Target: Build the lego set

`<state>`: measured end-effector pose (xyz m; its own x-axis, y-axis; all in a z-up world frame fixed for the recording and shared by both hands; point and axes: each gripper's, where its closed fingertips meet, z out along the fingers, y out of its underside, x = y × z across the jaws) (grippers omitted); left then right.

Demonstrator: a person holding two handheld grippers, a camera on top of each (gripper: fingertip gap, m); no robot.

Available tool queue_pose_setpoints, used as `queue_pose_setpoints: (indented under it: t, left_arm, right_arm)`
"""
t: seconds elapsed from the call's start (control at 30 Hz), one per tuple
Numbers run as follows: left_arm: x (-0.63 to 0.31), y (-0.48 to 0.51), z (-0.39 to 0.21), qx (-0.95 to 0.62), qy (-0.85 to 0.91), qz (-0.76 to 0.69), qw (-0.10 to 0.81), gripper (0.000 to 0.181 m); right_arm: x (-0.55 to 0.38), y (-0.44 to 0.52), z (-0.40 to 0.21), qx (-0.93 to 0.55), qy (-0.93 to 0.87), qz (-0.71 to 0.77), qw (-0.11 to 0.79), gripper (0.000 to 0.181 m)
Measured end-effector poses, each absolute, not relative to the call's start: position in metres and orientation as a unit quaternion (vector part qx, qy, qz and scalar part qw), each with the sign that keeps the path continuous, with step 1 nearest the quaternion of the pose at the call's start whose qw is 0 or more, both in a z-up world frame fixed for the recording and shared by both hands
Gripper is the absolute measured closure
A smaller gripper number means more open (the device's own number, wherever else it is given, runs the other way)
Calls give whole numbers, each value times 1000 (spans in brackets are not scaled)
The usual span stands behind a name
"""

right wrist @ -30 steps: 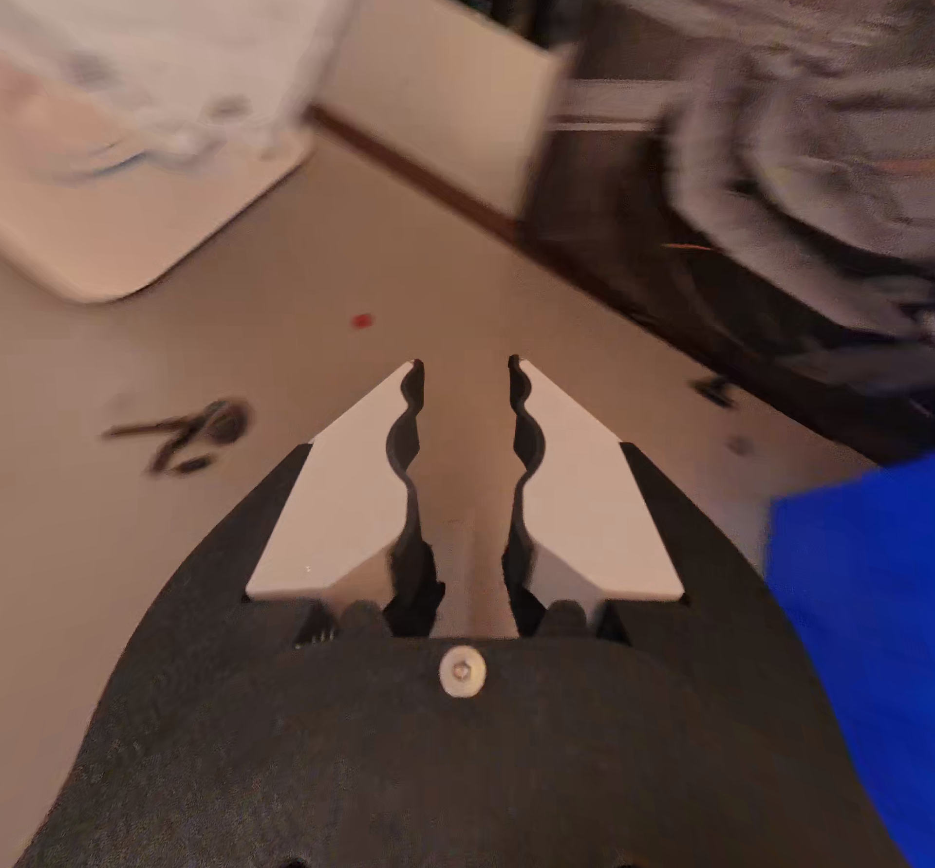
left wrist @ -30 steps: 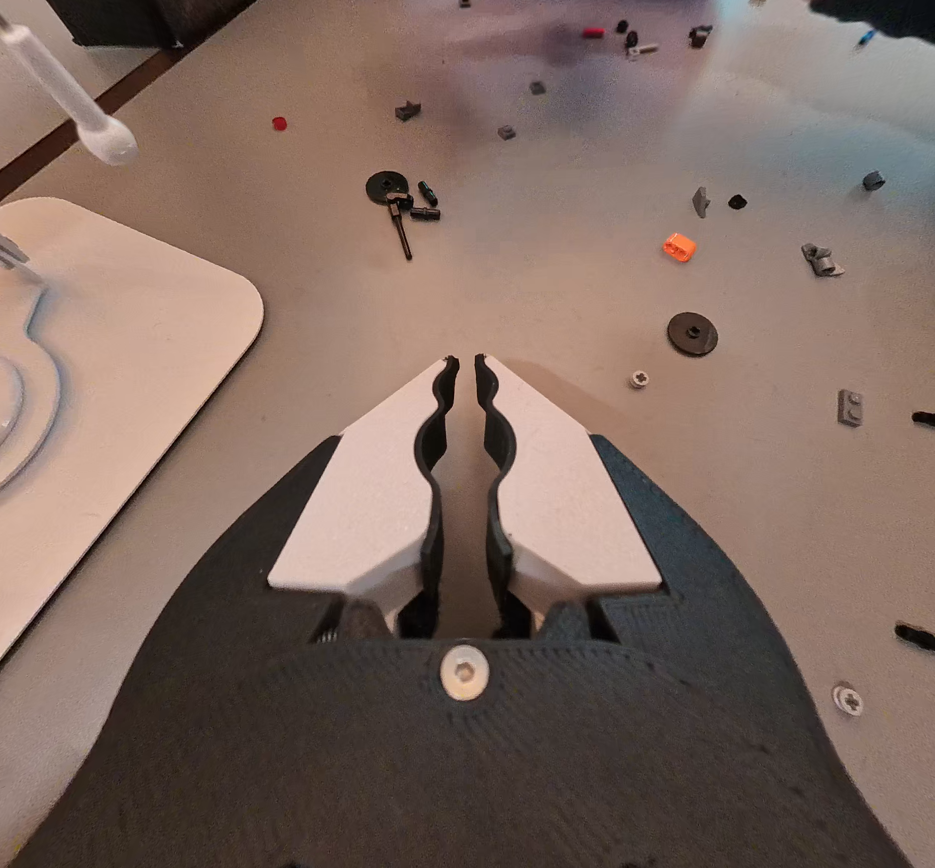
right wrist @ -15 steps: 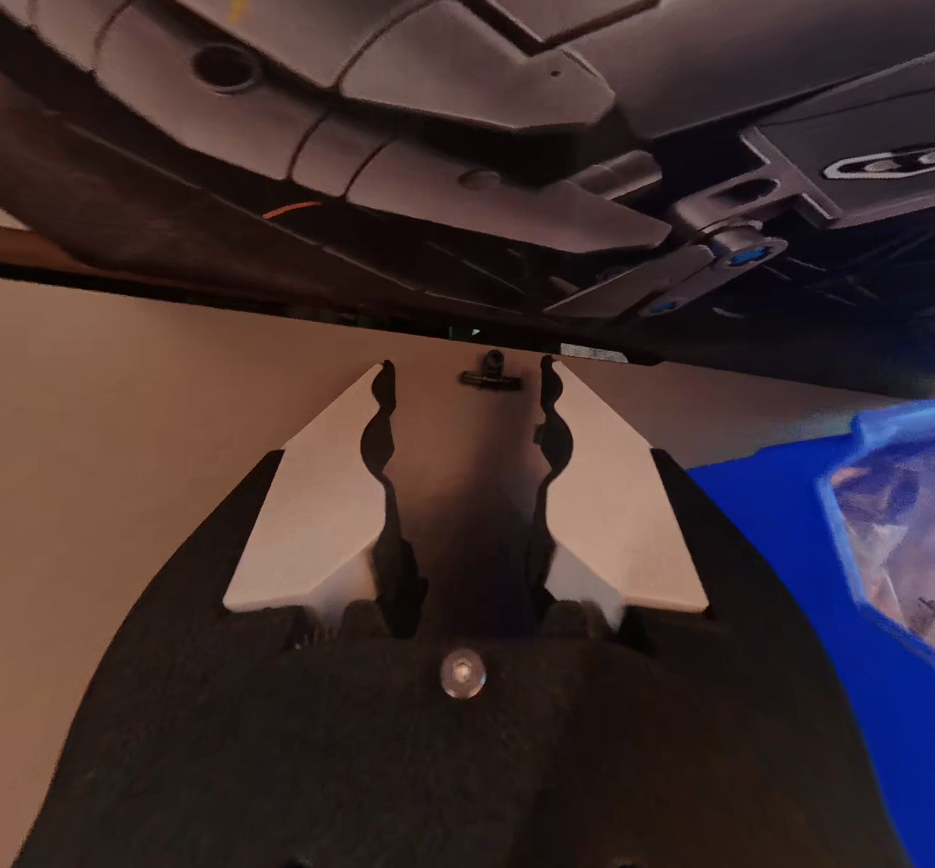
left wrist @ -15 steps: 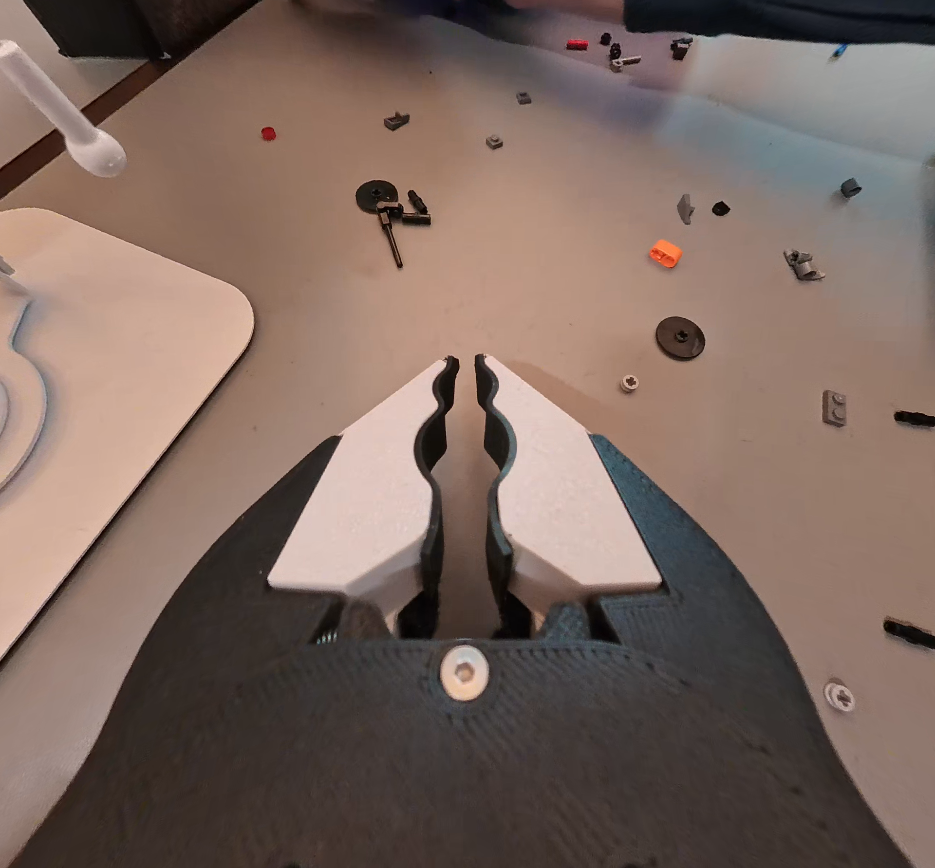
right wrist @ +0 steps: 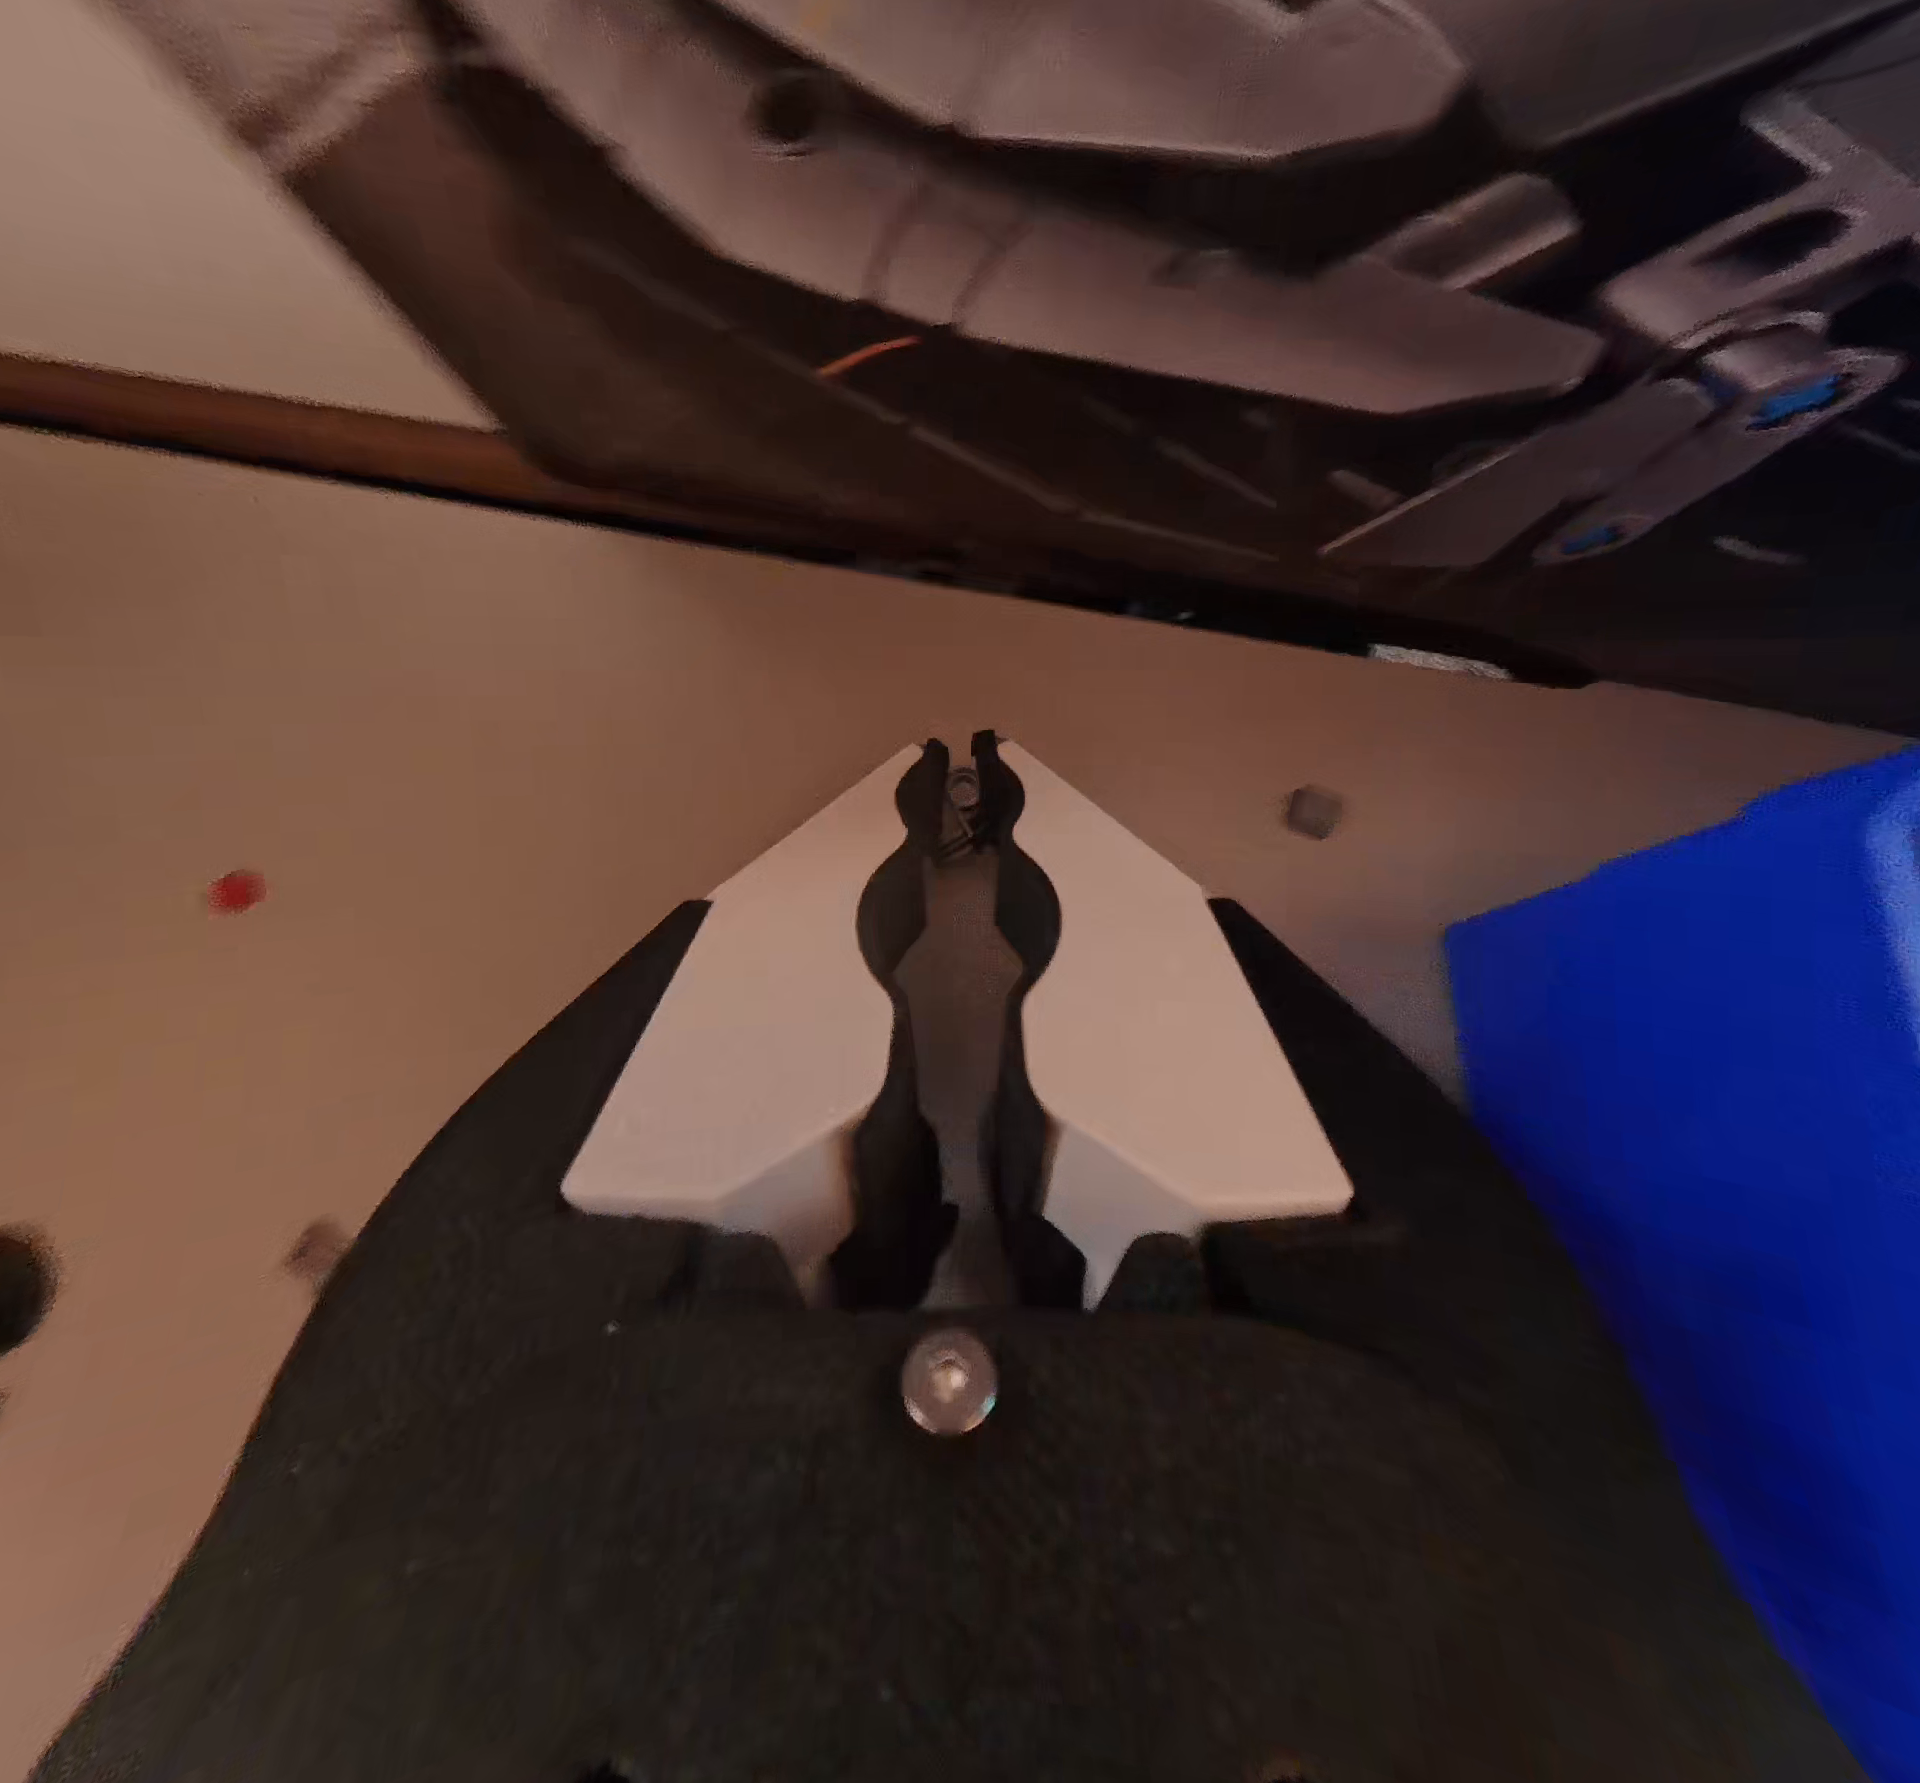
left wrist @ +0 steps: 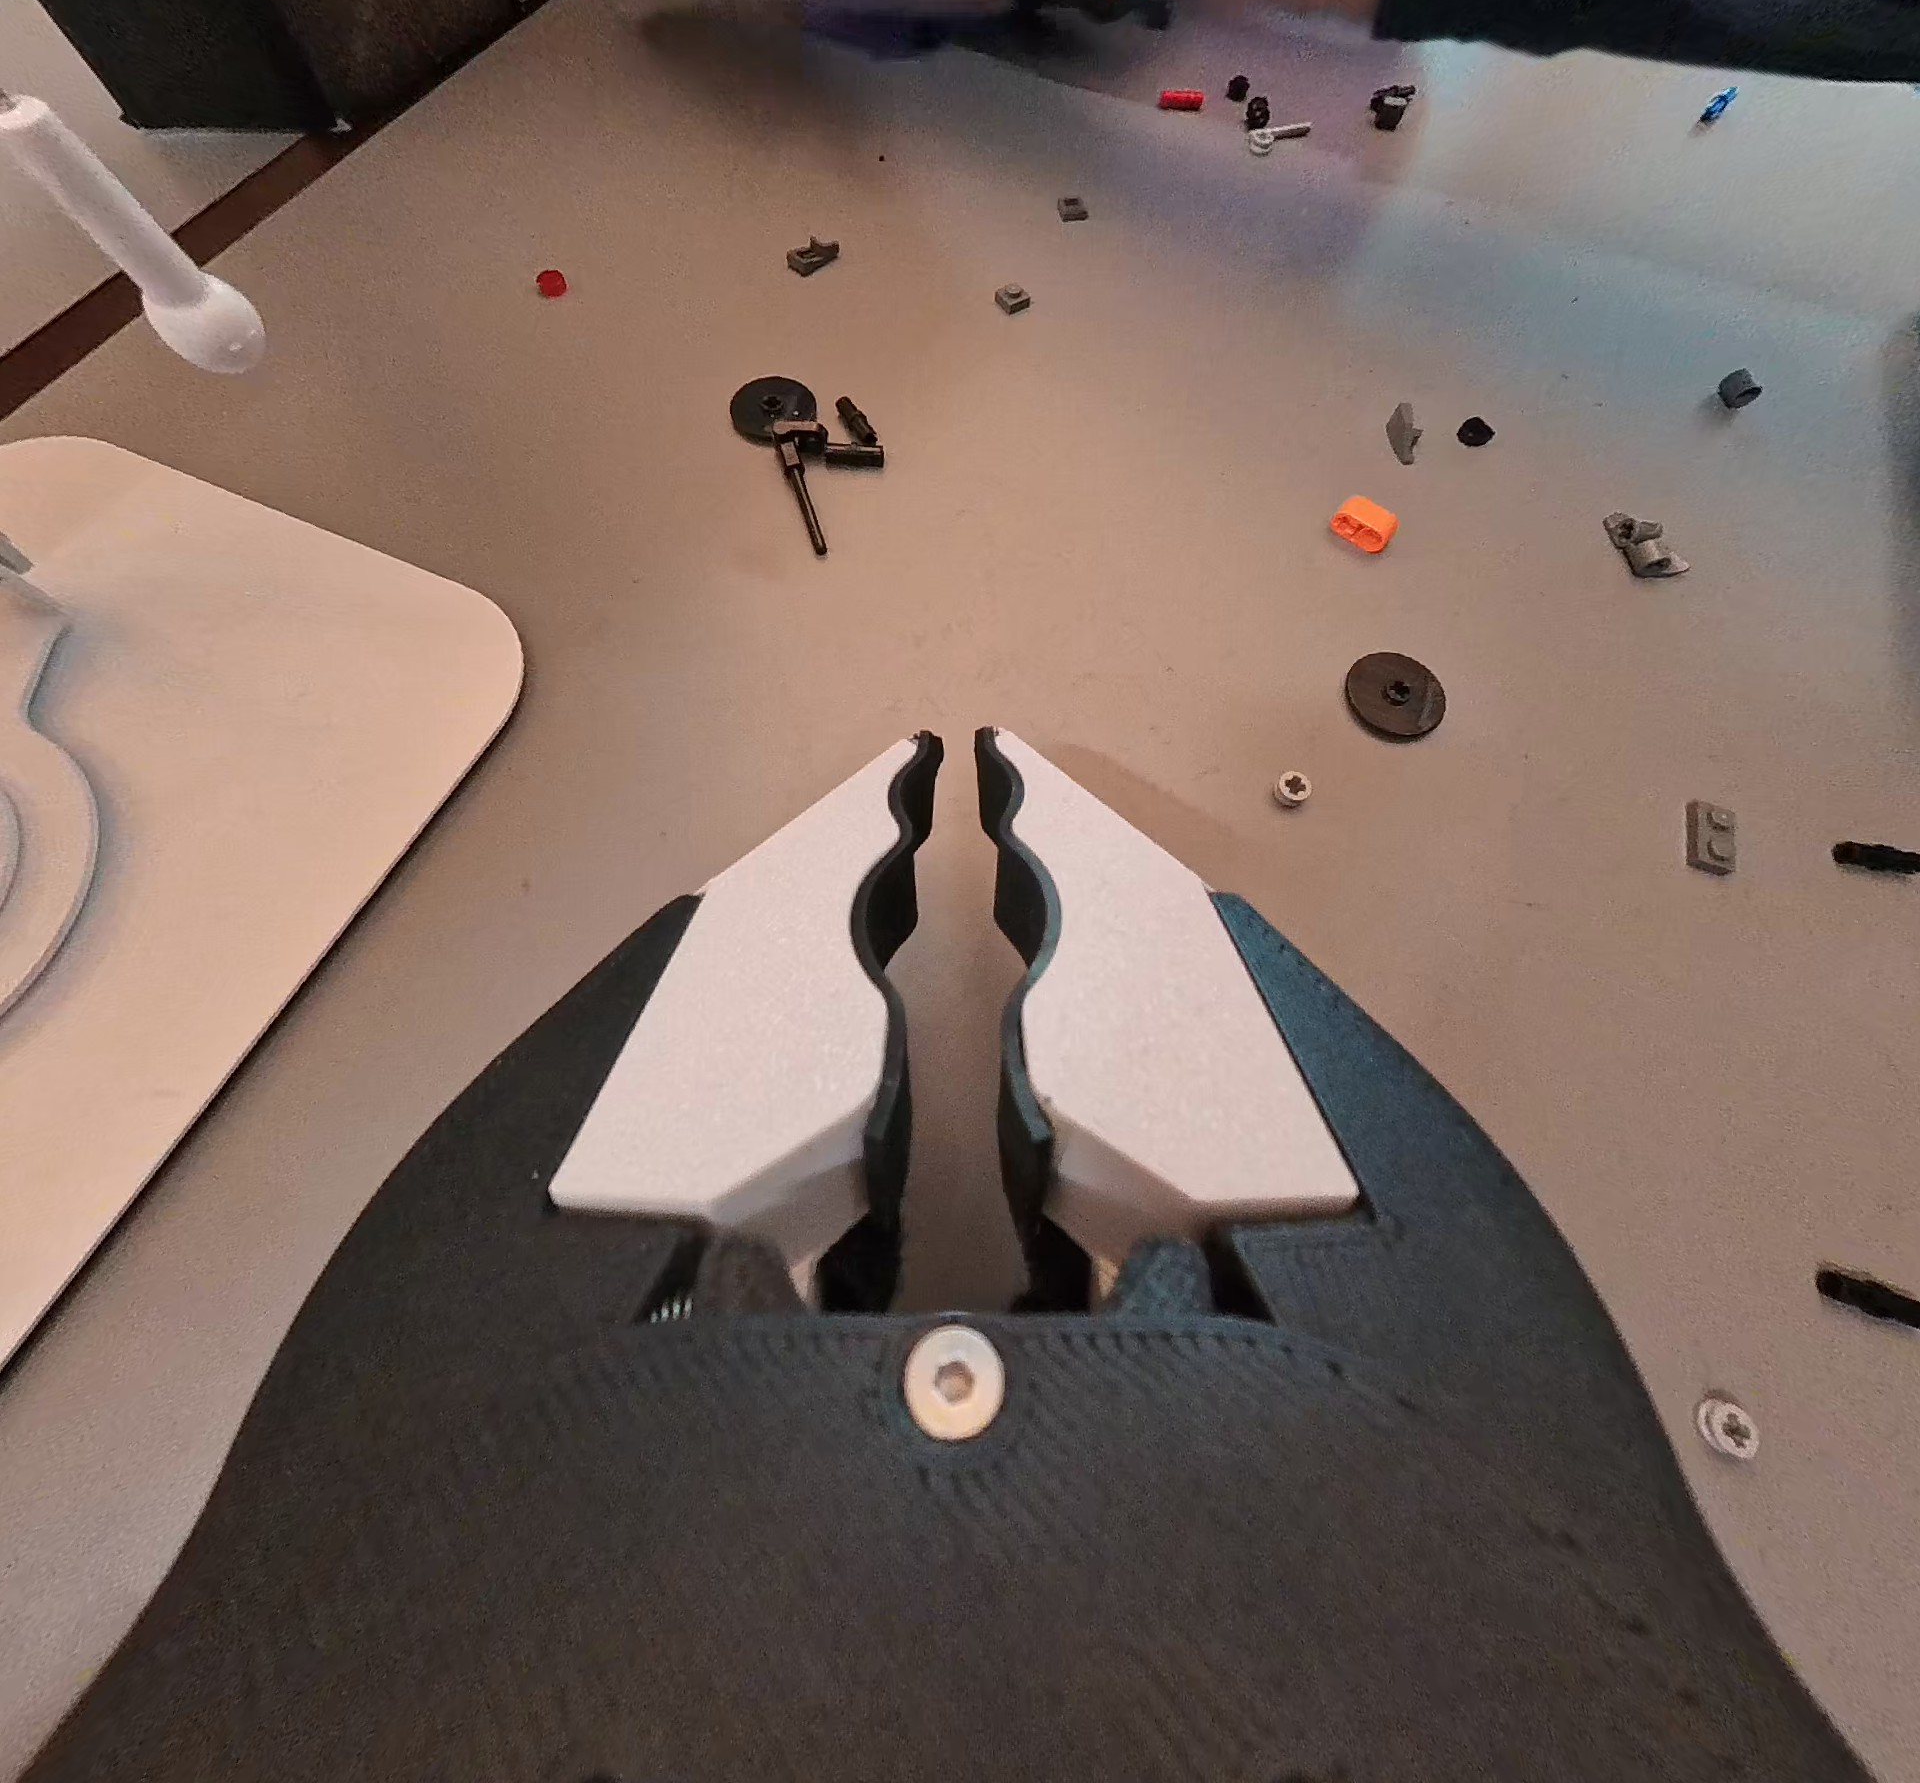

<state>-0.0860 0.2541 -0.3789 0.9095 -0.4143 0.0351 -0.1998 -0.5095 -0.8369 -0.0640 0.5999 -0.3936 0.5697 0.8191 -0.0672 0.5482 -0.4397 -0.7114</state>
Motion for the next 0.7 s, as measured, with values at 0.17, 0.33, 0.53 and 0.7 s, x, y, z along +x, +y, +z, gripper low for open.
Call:
queue_pose_setpoints:
  t: [0.17, 0.33, 0.53, 0.7]
  left_arm:
    - [-86, 254, -378, -860, 178, -117, 463, 176]
    - [-87, 254, -378, -861, 174, -119, 463, 176]
    - [-87, 254, -379, -861, 177, -116, 462, 176]
    - [-87, 254, -379, -861, 176, -117, 462, 176]
  right_arm:
    - [-75, 509, -368, -768, -485, 306, 286, 178]
    - [-76, 413, -369, -712, -567, 353, 218, 178]
    - [-71, 380, -391, -699, -601, 337, 191, 176]
    - [-73, 378, -391, -701, -592, 350, 188, 158]
